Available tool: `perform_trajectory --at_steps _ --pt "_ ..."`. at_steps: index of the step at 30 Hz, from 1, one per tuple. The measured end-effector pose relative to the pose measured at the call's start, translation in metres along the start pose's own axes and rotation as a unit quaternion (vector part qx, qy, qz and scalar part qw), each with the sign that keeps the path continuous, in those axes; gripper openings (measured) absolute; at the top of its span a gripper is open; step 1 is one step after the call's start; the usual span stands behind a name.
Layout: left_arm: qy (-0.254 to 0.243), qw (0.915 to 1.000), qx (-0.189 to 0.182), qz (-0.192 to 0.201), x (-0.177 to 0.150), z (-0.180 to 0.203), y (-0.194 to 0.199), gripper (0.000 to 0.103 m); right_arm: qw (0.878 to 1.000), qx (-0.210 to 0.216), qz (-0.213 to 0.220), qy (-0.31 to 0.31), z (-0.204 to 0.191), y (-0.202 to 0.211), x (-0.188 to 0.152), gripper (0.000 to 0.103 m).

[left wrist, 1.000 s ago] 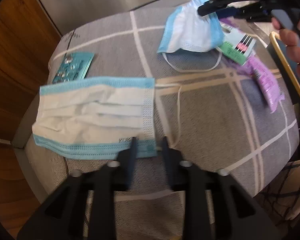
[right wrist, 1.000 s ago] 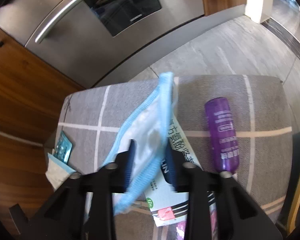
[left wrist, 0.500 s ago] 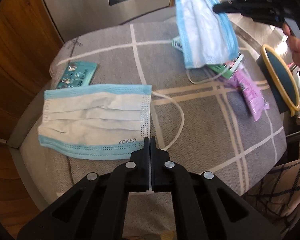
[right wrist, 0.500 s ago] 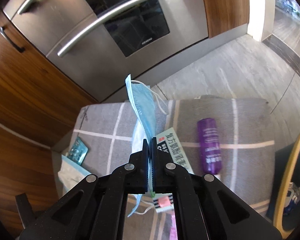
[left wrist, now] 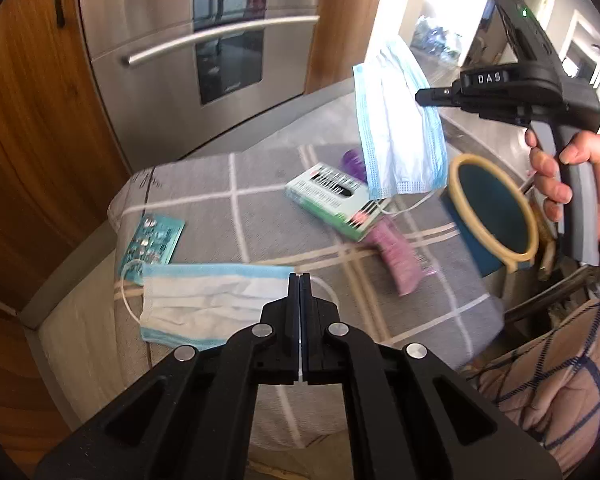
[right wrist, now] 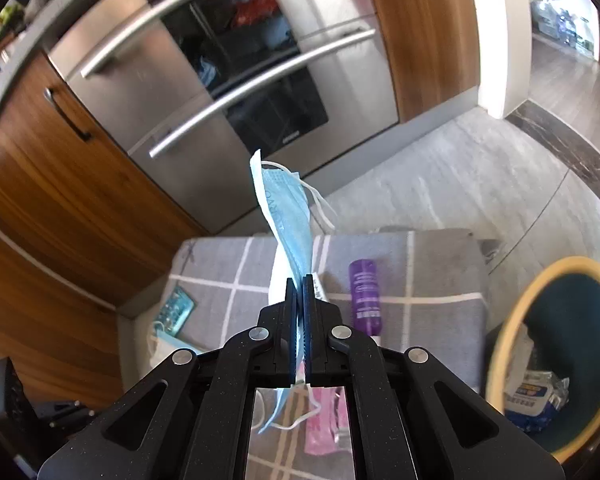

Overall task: Collect trash
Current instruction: 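Lift the mask with the right tool while the left tool grasps the other mask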

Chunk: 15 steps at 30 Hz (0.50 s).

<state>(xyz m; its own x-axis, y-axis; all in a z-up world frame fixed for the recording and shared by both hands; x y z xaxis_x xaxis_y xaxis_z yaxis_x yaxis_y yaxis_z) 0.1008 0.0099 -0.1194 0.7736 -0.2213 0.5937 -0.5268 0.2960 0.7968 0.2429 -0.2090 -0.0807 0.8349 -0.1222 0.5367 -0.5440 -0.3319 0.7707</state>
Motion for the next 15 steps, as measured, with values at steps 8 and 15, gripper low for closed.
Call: perform_trajectory --at_steps 8,15 --pt "-0.015 0.9975 0.032 -0.060 -0.020 0.007 -0.044 0.010 1.000 -0.014 0.014 0.004 0.025 0.044 -0.006 0.004" --pt "-0.060 0.9842 0.103 -0.131 -0.050 0.015 -0.110 0.056 1.000 -0.020 0.012 0.001 0.039 0.058 -0.008 0.004"
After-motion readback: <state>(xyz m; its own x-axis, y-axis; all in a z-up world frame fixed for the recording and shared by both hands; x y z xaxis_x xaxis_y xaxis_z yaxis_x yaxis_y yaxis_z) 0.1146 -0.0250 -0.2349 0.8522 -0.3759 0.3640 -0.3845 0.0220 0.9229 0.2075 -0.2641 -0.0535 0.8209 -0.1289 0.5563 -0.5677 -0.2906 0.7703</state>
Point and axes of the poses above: each gripper's, at about its wrist camera, not at the fingertips, and y roughly against the way its jaws point, z to its right, x to its top, the point moved 4 cm from there along -y, roughly the way its jaws point, and after that the axes turned 2 degrees about z, right-handed, at the moved point
